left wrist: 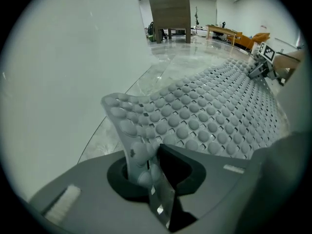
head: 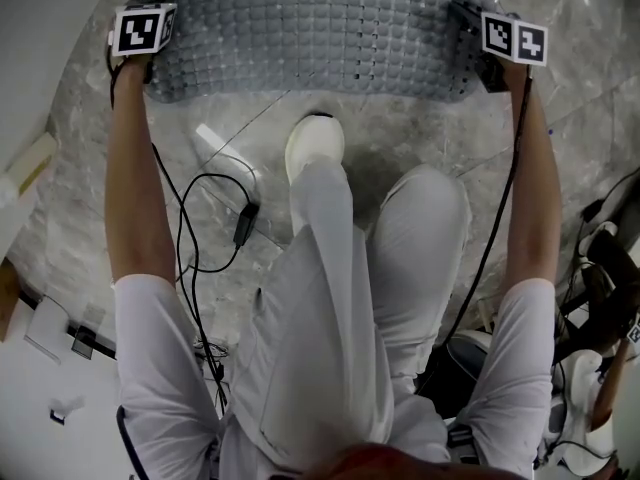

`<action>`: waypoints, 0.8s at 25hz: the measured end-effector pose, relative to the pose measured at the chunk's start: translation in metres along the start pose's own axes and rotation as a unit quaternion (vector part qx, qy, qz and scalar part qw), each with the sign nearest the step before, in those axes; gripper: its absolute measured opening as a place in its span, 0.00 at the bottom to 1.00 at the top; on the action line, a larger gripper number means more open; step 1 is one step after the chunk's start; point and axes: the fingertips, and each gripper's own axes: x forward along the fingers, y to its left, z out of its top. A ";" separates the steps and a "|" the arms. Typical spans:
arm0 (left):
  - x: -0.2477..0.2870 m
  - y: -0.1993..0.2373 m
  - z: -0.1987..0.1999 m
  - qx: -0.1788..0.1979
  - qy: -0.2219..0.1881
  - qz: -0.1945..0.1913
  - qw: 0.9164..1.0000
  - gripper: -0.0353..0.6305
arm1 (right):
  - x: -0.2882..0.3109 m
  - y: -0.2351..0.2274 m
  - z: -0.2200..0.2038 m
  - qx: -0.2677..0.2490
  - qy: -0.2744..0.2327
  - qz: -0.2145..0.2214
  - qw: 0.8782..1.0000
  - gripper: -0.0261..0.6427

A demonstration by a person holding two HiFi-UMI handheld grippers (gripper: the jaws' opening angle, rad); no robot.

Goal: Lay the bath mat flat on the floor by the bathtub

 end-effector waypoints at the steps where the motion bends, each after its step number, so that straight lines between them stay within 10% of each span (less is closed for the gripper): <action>1: 0.001 0.001 -0.002 -0.006 0.001 -0.004 1.000 0.15 | -0.001 -0.001 0.000 -0.003 -0.001 0.000 1.000 0.19; 9: 0.007 0.017 -0.009 -0.065 -0.002 -0.051 0.997 0.28 | -0.008 -0.004 -0.006 -0.003 -0.015 0.046 0.999 0.29; 20: 0.007 0.030 -0.021 -0.053 0.026 -0.059 0.997 0.35 | -0.026 -0.031 -0.023 0.026 -0.023 0.060 0.998 0.31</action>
